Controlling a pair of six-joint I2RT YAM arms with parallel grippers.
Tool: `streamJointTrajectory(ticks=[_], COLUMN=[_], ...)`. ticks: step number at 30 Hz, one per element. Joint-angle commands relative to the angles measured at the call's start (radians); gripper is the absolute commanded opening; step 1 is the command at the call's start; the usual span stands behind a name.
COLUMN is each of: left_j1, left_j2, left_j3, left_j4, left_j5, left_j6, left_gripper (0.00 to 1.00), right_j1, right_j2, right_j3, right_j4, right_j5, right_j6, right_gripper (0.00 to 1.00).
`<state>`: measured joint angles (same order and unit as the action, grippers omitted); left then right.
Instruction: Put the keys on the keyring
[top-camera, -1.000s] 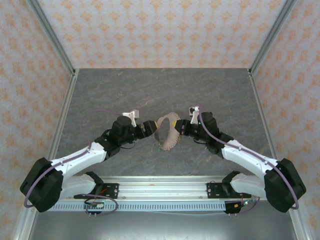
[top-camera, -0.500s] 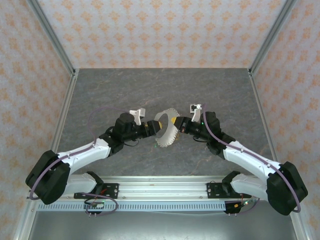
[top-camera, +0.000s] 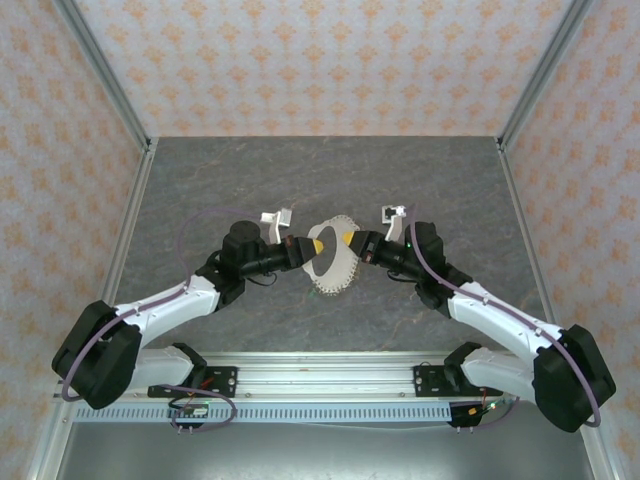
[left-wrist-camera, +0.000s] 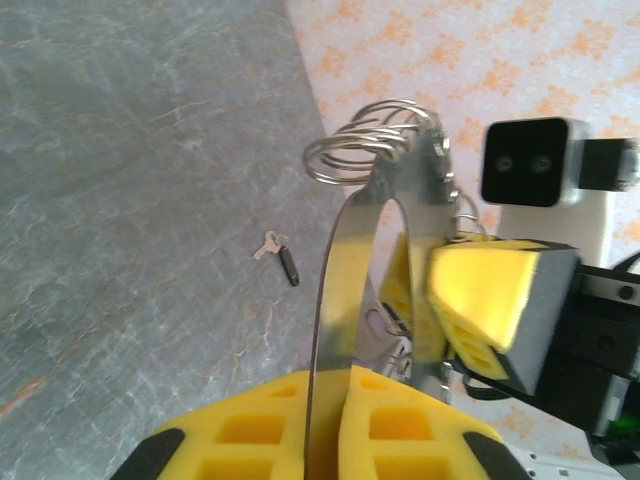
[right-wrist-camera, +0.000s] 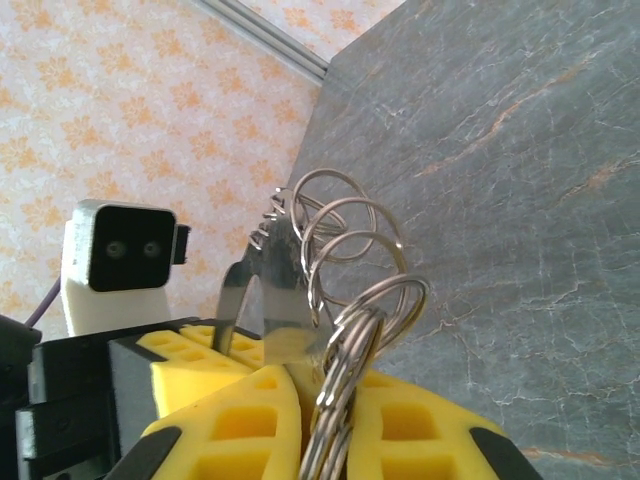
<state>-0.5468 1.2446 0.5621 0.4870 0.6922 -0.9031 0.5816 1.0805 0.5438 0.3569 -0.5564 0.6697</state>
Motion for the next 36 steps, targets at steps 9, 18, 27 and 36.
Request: streamJointTrajectory(ticks=[9,18,27,36], left_j1=[0.001,0.001,0.002,0.001], left_j2=[-0.110,-0.178,-0.184,-0.208], left_j3=[0.028,0.047,0.044,0.051], left_j4=[-0.101,-0.205,-0.207,-0.247], left_j5=[-0.072,-0.112,-0.131,-0.138], left_j6=[0.073,0.152,0.161,0.223], left_gripper=[0.00,0.00,0.00,0.00], right_j1=[0.015,0.015,0.015,0.015], right_j2=[-0.034,-0.045,-0.099,-0.159], right_j3=[-0.008,-0.012,-0.031,-0.079], right_j4=[-0.010,-0.035,-0.057,-0.038], right_j5=[0.062,0.086,0.129,0.179], right_j6=[-0.061,-0.085,-0.116,-0.173], right_gripper=[0.14,0.22,0.32,0.34])
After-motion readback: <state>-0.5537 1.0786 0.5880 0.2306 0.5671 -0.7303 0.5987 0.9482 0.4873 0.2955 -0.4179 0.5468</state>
